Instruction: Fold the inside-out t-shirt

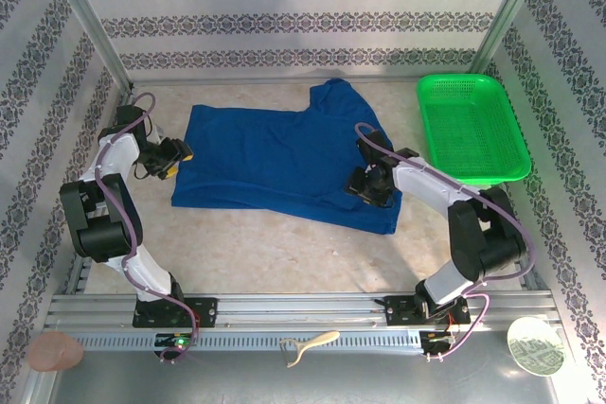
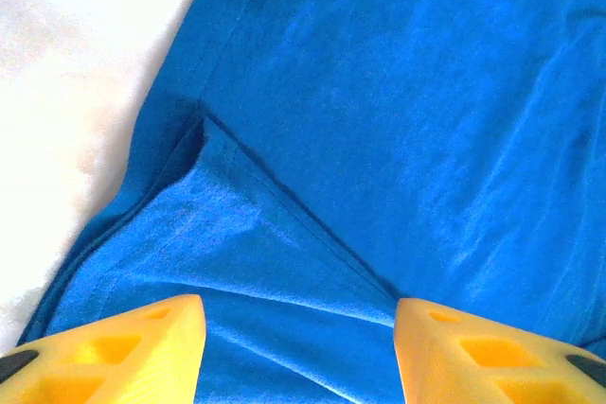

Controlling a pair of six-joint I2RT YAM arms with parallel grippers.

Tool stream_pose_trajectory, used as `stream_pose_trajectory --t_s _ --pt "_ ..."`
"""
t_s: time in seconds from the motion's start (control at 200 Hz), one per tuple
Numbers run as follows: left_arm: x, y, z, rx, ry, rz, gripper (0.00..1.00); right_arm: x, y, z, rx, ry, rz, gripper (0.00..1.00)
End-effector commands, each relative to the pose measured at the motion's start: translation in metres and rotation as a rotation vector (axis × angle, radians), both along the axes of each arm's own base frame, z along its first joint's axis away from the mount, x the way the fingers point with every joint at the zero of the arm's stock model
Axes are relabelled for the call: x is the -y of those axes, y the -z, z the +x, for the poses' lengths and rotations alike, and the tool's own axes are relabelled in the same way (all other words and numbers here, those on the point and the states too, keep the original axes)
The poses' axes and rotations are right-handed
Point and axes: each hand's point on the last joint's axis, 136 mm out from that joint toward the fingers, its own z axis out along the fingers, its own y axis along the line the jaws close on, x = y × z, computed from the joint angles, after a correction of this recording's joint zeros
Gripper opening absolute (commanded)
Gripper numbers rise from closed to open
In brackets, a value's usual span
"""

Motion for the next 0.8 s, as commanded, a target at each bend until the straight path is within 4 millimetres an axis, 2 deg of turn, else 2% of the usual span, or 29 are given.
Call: stream_pose_trajectory --t_s 0.0,0.17,0.28,0.345,0.43,0.595,0.794 --pt "-0.001 -0.003 -0.001 -0.022 -0.017 -0.020 0.55 -0.009 0.013 -0.002 -0.023 0.019 0.026 0.49" --pt "-0.001 -0.002 0.001 -0.024 -0.017 -0.023 0.55 -0.015 0.022 0.004 -0.042 0.020 0.032 0.47" --pt "-0.001 -0.001 0.003 -0.022 -0.018 -0.024 0.55 -0.018 0.025 0.009 -0.048 0.019 0.037 0.42" --pt "-0.002 -0.002 0.004 -0.022 -0.018 -0.023 0.55 -0.020 0.025 0.012 -0.045 0.018 0.045 0.27" --pt "-0.003 -0.002 0.006 -0.021 -0.015 -0.022 0.55 -0.022 0.019 0.016 -0.027 0.014 0.058 0.00" --pt "-0.003 -0.004 0.010 -0.012 -0.010 -0.025 0.55 -0.027 -0.013 0.032 0.044 0.014 0.098 0.00" --pt "-0.003 -0.002 0.013 -0.015 -0.008 -0.031 0.55 -0.038 -0.046 0.068 0.107 -0.004 0.140 0.00"
